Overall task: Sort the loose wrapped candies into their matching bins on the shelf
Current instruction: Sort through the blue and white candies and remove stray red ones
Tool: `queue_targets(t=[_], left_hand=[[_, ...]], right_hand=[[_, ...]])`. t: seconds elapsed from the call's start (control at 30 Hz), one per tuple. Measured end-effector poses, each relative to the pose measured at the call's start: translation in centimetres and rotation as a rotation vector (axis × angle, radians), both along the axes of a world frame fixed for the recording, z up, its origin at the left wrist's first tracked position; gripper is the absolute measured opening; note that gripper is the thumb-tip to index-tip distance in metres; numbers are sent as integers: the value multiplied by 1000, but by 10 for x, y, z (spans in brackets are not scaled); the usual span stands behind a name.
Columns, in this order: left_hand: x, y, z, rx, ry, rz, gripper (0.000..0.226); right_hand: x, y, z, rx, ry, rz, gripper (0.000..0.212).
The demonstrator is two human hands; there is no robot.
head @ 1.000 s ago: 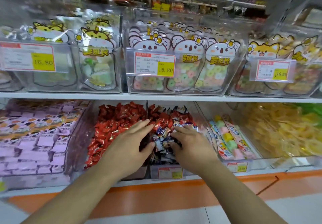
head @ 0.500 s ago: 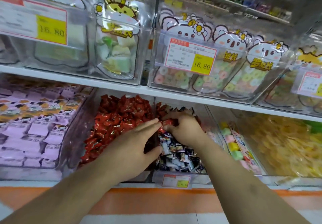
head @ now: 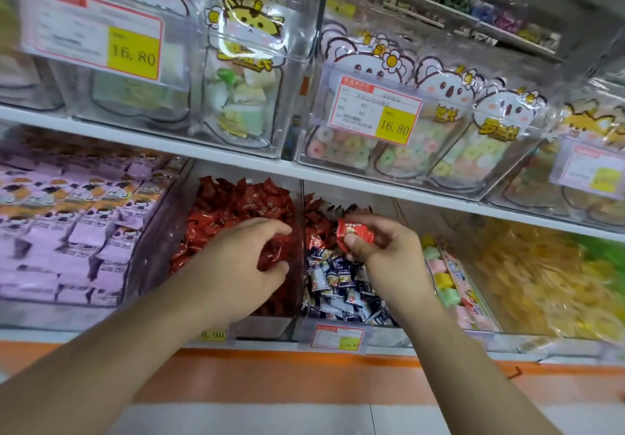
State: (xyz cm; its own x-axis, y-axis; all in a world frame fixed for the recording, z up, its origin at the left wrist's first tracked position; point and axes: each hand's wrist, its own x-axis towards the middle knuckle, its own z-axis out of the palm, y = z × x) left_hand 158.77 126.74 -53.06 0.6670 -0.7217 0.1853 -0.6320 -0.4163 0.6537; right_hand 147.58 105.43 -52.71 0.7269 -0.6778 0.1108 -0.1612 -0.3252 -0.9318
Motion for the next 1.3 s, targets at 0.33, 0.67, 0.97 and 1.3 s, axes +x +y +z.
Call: queue_targets(t=[0.33,0.67,0.97,1.3], left_hand=[[0,23,14,-140,39,199,39],[1,-16,-21,173,-5,-195,74],[6,-21,-30,107,3,-184,74],[1,-20,-28,106,12,-163,72]], right_hand=[[23,41,14,-251,84,358,54],[37,-12,-8,-434,277,143,53],[111,-49,-14,-322,534,398,82],[98,-45,-21,-603,447,320,20]])
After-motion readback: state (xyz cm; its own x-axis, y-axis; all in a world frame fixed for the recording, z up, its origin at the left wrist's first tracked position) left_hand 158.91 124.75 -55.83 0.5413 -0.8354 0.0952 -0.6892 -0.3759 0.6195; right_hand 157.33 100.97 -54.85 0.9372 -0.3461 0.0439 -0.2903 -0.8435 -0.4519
